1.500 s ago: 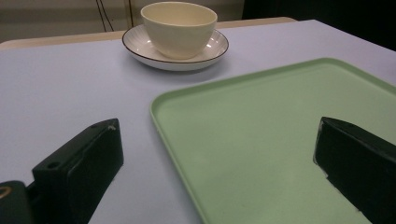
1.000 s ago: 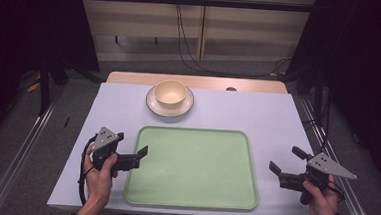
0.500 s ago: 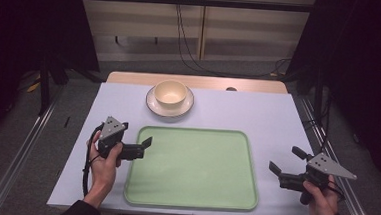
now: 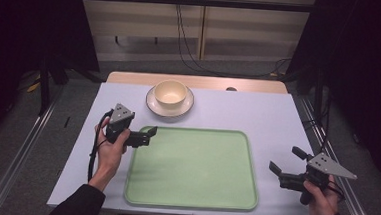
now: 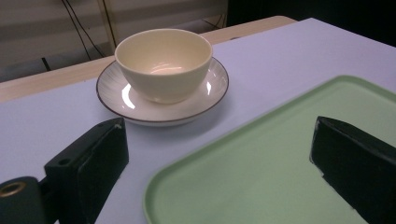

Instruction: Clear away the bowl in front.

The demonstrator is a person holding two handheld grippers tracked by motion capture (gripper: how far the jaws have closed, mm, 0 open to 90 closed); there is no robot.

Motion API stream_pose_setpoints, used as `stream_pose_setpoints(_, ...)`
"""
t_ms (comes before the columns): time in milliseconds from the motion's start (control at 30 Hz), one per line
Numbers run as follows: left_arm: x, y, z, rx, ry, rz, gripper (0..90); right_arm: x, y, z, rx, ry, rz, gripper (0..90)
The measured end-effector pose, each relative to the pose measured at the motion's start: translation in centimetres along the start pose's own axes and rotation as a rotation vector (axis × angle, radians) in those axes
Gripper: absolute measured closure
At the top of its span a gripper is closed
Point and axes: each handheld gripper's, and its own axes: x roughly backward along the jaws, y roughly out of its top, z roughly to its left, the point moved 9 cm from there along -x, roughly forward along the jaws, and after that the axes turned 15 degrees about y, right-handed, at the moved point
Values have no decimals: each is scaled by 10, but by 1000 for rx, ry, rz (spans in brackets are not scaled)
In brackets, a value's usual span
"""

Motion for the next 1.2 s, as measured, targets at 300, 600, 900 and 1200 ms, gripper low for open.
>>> stream_pose_setpoints(300,-19,15,1,24,-4,-10,57,1,1,-1,7,-4,-6,18)
stream_pose_setpoints(600,-42,11,-2,15,-7,-2,70,1,2,1,12,8,-17,18)
stream_pose_setpoints(900,-70,15,11,38,28,63,70,1,3,2,10,16,-28,11)
stream_pose_setpoints(1200,-90,34,16,32,46,72,70,1,3,2,8,17,-27,12)
